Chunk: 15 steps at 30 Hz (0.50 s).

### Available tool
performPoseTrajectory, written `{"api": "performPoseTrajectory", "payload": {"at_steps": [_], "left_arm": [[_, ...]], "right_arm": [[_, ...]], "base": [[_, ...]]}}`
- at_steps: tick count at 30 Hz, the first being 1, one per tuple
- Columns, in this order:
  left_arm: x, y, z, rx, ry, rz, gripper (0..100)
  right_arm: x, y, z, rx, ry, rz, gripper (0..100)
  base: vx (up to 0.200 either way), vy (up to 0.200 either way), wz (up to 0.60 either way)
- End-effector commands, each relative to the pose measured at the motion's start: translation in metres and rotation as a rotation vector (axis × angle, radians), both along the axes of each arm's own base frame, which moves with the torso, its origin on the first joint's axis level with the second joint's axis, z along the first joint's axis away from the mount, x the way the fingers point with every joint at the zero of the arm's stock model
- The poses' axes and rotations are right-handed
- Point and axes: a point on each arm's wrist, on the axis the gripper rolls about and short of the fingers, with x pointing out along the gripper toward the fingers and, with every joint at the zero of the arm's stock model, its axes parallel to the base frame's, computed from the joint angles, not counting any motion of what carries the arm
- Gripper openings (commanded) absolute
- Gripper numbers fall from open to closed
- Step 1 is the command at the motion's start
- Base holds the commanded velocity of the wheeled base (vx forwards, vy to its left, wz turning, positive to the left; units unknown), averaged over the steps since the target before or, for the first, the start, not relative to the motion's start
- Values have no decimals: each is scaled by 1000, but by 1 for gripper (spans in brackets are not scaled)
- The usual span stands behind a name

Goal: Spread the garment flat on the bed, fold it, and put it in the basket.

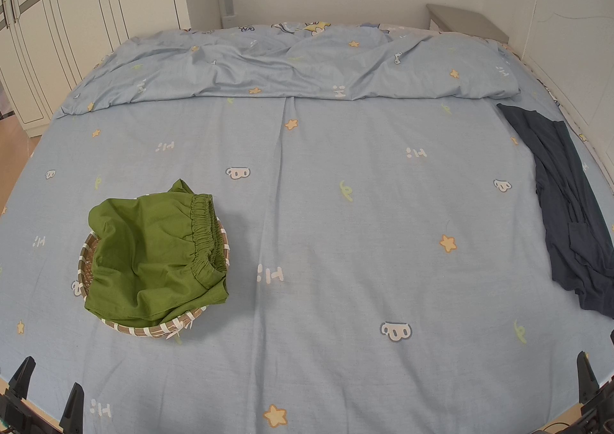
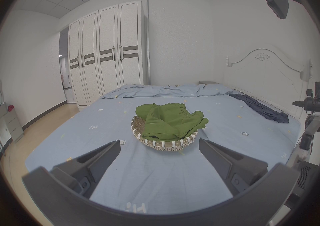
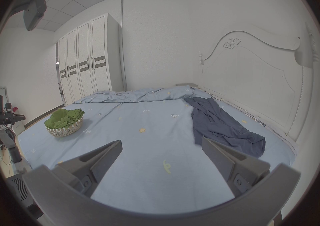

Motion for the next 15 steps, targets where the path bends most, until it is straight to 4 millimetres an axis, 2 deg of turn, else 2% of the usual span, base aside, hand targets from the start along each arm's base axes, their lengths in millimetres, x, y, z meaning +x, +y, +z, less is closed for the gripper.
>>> {"api": "performPoseTrajectory", "payload": {"at_steps": [1,15], "left_arm": [[0,0,-5,-2,3,1,100],[0,0,-5,-8,3,0,100]], "right_arm": [[0,0,-5,-1,5,2,100],[0,0,-5,-1,4,0,100]], "base": [[0,0,0],[0,0,0]]}}
